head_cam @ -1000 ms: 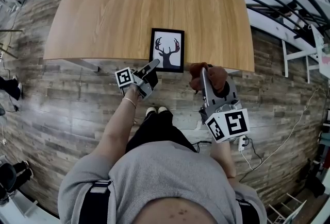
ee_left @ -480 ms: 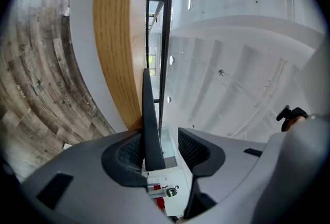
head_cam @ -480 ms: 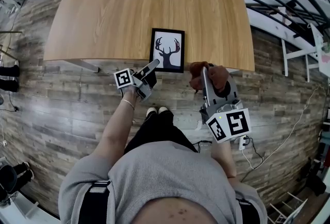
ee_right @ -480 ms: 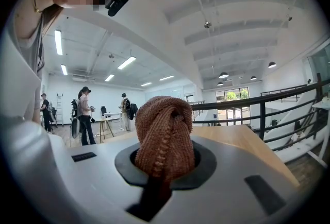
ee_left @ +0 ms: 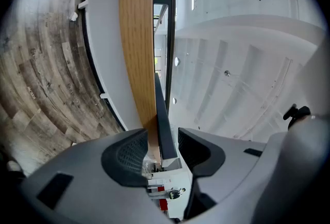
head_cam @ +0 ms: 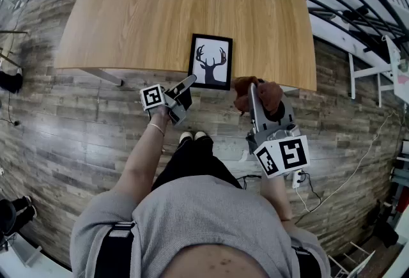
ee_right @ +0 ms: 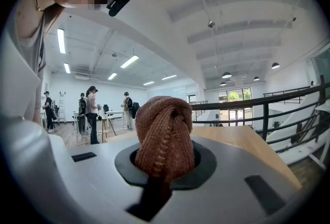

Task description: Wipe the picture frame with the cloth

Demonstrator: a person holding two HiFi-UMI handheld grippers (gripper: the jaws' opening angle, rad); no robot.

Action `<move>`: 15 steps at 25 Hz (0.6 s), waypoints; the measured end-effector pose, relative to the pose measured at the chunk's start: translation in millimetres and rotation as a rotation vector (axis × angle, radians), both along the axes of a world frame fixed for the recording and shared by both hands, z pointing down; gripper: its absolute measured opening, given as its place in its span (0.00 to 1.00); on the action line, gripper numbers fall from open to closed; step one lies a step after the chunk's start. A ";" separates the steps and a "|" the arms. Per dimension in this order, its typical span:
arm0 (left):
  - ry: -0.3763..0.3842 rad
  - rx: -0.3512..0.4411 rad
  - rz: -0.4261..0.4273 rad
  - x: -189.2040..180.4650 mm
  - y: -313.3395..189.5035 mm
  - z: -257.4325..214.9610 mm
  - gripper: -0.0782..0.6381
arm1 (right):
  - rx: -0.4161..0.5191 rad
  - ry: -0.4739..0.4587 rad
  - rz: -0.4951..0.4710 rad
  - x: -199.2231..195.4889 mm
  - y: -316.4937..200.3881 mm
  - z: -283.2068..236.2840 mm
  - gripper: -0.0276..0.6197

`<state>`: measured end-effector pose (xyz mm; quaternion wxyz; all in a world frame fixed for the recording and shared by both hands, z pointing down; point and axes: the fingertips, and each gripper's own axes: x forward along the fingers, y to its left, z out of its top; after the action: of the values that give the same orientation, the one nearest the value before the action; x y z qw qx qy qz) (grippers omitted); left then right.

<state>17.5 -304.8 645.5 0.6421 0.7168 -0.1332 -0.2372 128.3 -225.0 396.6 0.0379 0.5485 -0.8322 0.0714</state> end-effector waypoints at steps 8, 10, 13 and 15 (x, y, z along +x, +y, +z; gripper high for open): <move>-0.128 0.053 -0.078 -54.5 29.8 -14.6 0.34 | 0.026 -0.006 0.011 -1.2 6.2 -9.3 0.11; -0.248 0.079 -0.108 -68.9 27.5 -14.9 0.34 | 0.030 -0.010 0.016 -1.7 6.9 -8.5 0.11; -0.488 0.160 -0.179 -96.9 17.8 -24.0 0.34 | 0.038 -0.020 0.013 -10.6 11.1 -7.4 0.11; -0.429 0.302 -0.185 -87.3 18.8 -70.8 0.34 | 0.056 -0.006 0.015 -16.9 13.8 -11.5 0.11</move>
<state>-69.8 -286.0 574.7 0.4607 0.8230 -0.2940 -0.1548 111.4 -211.2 385.1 0.0192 0.5553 -0.8299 0.0501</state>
